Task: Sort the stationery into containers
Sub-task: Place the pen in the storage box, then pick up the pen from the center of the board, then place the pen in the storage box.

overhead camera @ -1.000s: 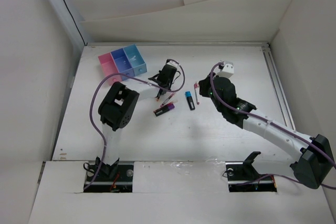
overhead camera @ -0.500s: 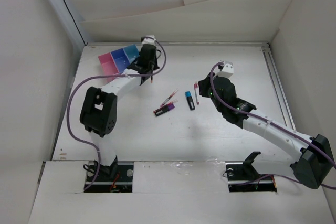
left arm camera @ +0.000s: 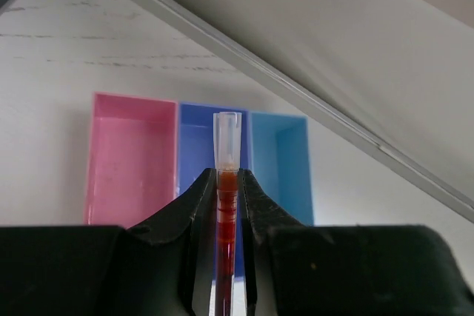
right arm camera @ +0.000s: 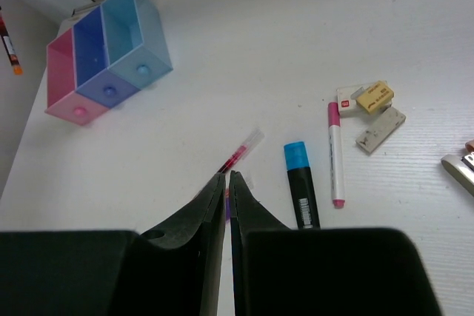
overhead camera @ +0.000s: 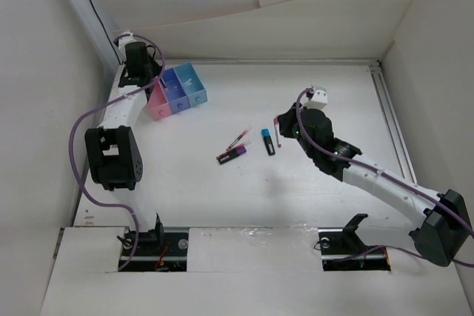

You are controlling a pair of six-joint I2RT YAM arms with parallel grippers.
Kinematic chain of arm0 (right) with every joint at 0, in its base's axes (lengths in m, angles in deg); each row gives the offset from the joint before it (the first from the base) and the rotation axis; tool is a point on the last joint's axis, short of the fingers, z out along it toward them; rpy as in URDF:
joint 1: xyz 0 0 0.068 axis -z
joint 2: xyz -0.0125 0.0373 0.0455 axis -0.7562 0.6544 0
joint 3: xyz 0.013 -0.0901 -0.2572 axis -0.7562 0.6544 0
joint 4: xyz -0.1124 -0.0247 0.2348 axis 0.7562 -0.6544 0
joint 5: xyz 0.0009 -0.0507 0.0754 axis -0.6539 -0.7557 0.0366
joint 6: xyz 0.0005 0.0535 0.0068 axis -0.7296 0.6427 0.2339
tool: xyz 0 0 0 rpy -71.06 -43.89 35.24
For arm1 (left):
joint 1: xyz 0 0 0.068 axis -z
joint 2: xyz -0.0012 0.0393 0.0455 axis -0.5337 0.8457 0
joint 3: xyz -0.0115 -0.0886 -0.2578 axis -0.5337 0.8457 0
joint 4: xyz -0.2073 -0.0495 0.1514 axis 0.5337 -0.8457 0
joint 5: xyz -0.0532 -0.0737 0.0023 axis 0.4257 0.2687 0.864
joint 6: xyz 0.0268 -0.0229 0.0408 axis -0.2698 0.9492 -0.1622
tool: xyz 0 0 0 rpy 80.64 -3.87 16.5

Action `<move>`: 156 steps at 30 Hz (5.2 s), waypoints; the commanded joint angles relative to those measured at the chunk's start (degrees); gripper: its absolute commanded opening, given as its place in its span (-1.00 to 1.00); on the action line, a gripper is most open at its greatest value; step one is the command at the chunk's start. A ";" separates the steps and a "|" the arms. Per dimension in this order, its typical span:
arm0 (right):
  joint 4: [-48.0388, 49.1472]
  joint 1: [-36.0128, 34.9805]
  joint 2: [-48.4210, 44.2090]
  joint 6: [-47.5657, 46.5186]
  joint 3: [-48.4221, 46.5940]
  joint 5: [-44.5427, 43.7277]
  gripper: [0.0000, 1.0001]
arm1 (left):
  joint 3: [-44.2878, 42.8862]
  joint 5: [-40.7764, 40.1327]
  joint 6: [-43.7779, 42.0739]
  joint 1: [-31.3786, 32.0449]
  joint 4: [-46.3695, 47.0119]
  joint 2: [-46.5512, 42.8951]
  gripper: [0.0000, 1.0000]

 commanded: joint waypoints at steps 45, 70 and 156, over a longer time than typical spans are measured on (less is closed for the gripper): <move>1.09 0.25 -0.18 -0.25 -1.03 0.15 -0.82 | 2.62 1.59 -5.34 10.36 9.85 -2.20 -0.62; -0.05 1.84 -4.75 3.09 1.18 -6.45 -0.30 | 18.56 -1.74 -15.00 41.32 6.78 2.78 -0.30; -0.05 1.84 -2.03 1.50 -0.41 -0.47 -0.30 | -2.62 4.86 1.26 0.09 4.76 7.27 -0.03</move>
